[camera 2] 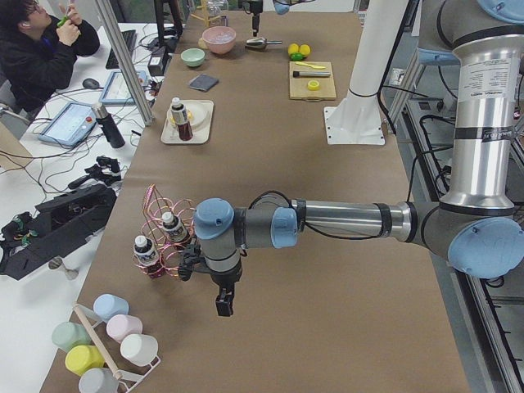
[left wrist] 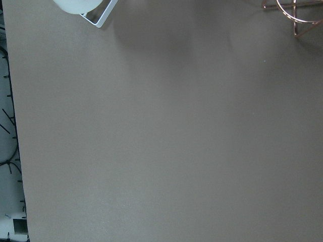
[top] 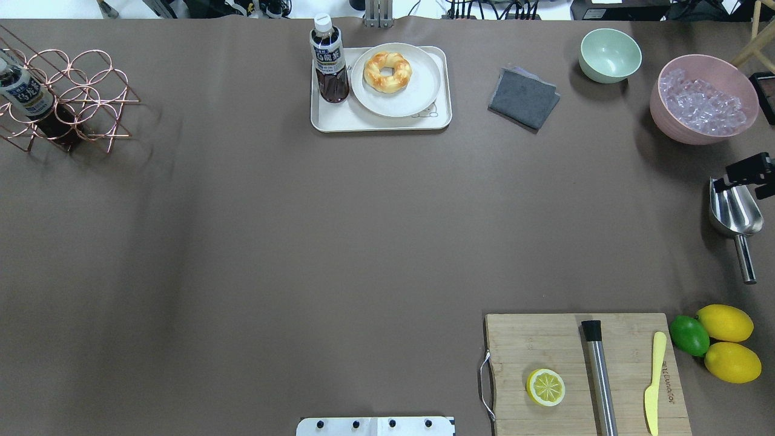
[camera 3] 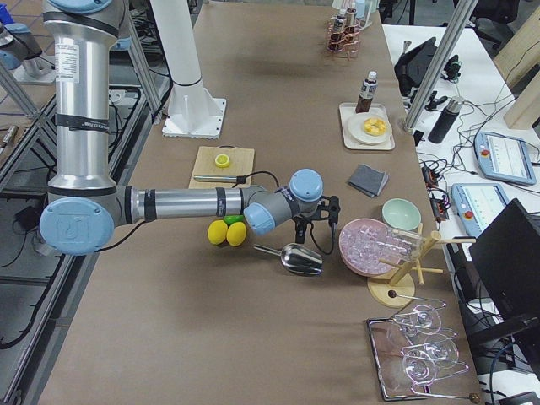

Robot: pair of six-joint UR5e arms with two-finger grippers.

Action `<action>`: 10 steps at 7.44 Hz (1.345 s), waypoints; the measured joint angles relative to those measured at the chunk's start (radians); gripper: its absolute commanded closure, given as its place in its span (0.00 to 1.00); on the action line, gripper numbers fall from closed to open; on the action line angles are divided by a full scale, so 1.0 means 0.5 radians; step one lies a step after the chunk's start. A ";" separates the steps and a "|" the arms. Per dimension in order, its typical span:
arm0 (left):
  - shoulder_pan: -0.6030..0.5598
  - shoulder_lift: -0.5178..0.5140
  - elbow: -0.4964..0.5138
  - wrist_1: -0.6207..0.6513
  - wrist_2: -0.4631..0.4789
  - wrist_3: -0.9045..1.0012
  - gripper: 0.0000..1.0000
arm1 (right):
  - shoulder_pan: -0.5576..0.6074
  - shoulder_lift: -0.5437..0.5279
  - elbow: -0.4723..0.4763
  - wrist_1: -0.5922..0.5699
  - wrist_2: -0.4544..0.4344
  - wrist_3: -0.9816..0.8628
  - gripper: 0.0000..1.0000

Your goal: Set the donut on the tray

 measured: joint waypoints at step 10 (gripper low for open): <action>-0.025 0.015 -0.002 -0.005 0.006 0.009 0.02 | 0.690 0.160 -0.030 -1.688 -0.393 -1.641 0.00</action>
